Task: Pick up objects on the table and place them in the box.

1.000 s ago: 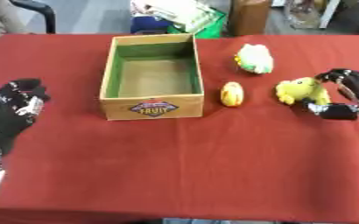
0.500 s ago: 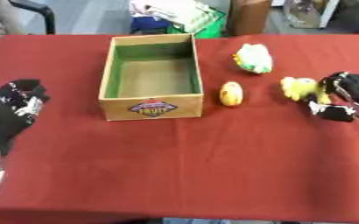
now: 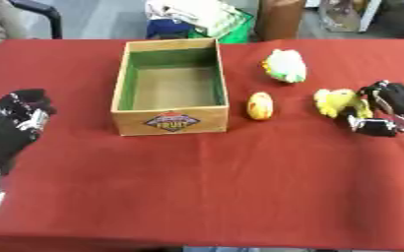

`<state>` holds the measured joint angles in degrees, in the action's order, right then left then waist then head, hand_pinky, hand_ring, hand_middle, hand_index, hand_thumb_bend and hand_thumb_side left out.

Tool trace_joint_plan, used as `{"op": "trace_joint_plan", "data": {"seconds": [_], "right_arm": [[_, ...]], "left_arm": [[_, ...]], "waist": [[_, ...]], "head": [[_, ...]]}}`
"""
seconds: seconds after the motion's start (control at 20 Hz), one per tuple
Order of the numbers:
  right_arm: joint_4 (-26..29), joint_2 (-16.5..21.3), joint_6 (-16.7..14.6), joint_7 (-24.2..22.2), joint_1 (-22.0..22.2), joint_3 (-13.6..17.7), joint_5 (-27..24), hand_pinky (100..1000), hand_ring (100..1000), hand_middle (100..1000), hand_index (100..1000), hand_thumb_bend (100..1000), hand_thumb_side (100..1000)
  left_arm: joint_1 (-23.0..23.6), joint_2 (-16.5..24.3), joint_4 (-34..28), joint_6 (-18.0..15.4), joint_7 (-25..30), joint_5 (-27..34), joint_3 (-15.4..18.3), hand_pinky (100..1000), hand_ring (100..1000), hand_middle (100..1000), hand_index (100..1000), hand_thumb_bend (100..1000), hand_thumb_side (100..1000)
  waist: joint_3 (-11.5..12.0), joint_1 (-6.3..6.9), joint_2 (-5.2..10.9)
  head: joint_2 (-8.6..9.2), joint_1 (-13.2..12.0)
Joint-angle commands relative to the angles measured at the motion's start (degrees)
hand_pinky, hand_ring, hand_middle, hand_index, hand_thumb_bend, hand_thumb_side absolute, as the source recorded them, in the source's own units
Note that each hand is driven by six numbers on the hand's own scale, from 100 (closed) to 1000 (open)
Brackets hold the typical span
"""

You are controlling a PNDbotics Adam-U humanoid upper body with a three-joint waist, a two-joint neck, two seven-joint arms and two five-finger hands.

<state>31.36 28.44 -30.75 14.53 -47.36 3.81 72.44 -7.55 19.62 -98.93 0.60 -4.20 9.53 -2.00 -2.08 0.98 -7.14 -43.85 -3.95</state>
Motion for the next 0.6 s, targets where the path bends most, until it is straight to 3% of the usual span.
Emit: {"op": "trace_joint_plan", "data": {"seconds": [0.05, 0.35, 0.6], "right_arm": [[3.7, 1.2, -1.8, 0.8, -1.3, -0.4, -2.4, 309, 498, 306, 417, 100, 334], [11.1, 0.2, -6.5, -1.1, -3.2, -1.8, -8.0, 306, 498, 298, 412, 100, 299], [13.7, -2.0, -8.0, -5.2, -6.3, -3.2, -12.6, 315, 504, 303, 417, 100, 294]], "left_arm": [[-0.3, 0.6, -0.9, -0.1, 0.1, -0.2, 0.1, 799, 624, 604, 721, 169, 220], [-0.3, 0.5, -0.9, -0.1, 0.2, -0.2, 0.0, 798, 624, 604, 721, 168, 220], [-0.3, 0.5, -0.9, -0.1, 0.3, -0.1, -0.2, 798, 625, 605, 721, 168, 219]], "waist": [[-0.1, 0.02, 0.74], [-0.1, 0.05, 0.82], [0.3, 0.09, 0.95]], "head": [[-0.27, 0.0], [-0.27, 0.2], [-0.27, 0.6]]}}
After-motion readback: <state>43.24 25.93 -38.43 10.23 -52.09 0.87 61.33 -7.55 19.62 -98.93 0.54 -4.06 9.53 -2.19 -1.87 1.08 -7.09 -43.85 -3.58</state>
